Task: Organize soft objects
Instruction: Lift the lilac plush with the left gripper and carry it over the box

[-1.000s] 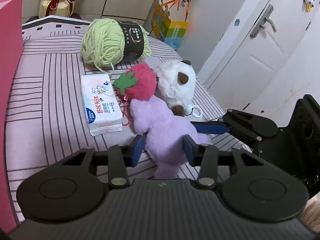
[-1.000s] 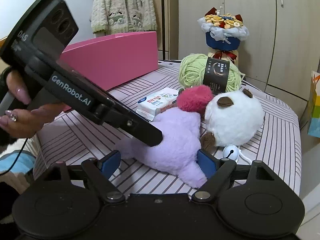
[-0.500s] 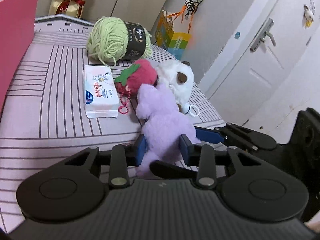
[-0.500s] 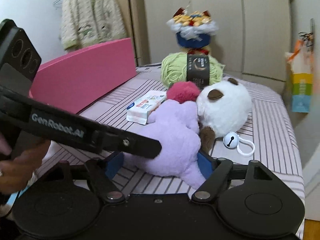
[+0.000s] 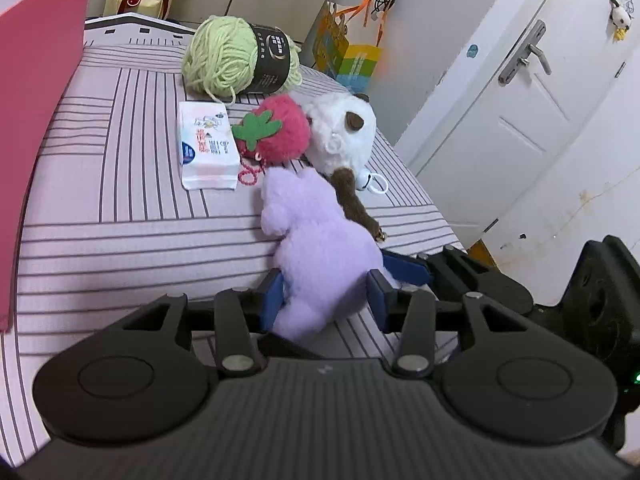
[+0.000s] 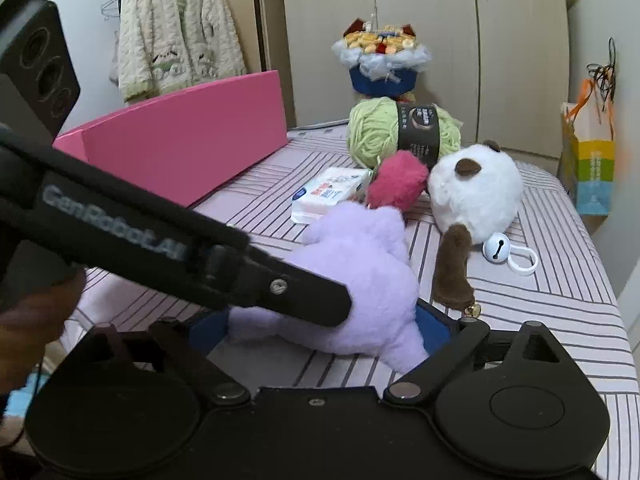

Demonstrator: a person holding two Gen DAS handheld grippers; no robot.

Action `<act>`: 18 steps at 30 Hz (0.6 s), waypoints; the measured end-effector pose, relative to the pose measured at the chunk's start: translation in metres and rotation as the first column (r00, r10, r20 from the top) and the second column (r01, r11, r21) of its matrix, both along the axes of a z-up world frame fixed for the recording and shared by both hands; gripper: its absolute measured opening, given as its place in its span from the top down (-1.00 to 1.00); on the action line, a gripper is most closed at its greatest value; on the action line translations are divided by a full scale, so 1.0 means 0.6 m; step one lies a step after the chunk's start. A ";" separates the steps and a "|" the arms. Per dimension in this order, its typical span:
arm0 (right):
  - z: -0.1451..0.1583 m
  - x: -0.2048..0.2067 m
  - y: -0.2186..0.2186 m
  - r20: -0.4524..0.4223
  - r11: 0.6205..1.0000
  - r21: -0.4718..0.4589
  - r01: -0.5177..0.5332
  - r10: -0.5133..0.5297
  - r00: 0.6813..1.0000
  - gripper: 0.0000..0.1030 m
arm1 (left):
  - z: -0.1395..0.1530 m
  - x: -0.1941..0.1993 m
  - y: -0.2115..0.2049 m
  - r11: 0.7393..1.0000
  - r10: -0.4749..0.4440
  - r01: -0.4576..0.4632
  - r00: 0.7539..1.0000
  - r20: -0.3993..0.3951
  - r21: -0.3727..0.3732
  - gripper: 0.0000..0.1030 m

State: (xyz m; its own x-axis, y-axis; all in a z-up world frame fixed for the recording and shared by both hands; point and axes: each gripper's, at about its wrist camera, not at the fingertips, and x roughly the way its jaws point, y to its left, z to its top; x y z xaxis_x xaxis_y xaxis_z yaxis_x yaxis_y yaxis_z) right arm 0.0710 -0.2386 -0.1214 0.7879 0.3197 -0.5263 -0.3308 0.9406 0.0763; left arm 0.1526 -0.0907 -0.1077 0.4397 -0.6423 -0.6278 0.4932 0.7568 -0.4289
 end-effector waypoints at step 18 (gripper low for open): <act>0.085 -0.056 0.071 0.038 0.988 -0.137 -0.066 0.072 0.997 -0.55 | 0.075 -0.065 0.054 0.999 -0.023 0.021 0.999 0.044 0.050 0.19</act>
